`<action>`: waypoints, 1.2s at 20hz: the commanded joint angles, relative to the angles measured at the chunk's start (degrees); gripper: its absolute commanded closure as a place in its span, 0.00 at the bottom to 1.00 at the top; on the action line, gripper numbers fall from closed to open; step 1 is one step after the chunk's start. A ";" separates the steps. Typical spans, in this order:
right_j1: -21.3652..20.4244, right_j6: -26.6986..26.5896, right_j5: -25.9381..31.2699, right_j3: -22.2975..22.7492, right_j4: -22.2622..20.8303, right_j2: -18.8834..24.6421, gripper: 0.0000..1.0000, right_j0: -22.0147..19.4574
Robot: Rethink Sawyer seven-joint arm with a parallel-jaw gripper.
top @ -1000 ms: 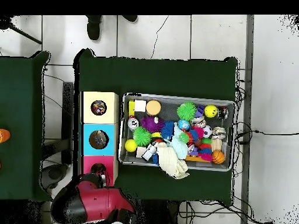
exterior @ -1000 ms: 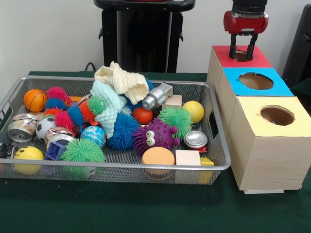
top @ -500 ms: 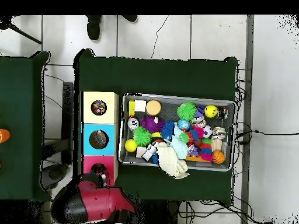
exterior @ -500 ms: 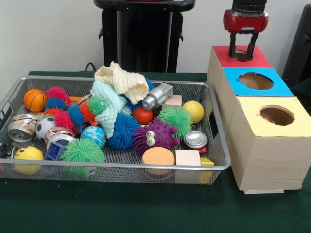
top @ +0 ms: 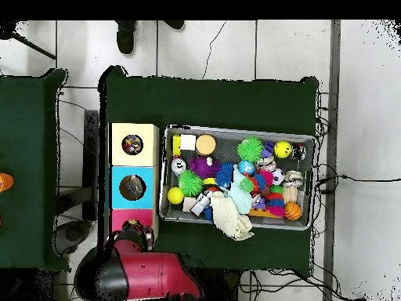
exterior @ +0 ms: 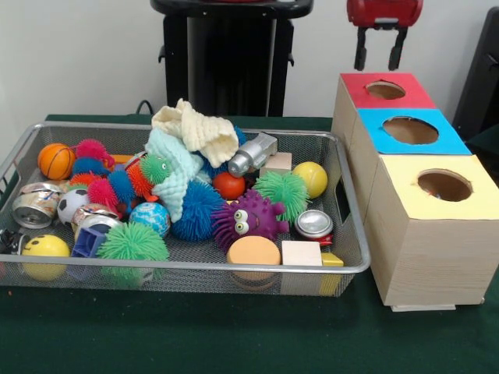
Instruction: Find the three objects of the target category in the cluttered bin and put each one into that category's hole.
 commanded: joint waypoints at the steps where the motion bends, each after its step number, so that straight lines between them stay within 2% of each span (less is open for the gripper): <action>1: -4.37 2.87 6.44 1.23 -0.53 5.74 0.00 -5.74; 3: -3.68 1.34 5.22 1.44 -1.47 6.92 0.00 -8.66; 7: 2.33 -1.33 -0.32 -1.15 -7.63 6.46 0.00 -12.72; 10: 2.64 -0.98 -5.12 -1.90 -10.52 7.98 0.00 -15.87; 17: -2.66 -0.52 -1.06 1.68 -12.03 13.71 0.00 -24.33; 24: -3.34 -4.13 1.61 0.22 -16.74 15.67 0.00 -31.17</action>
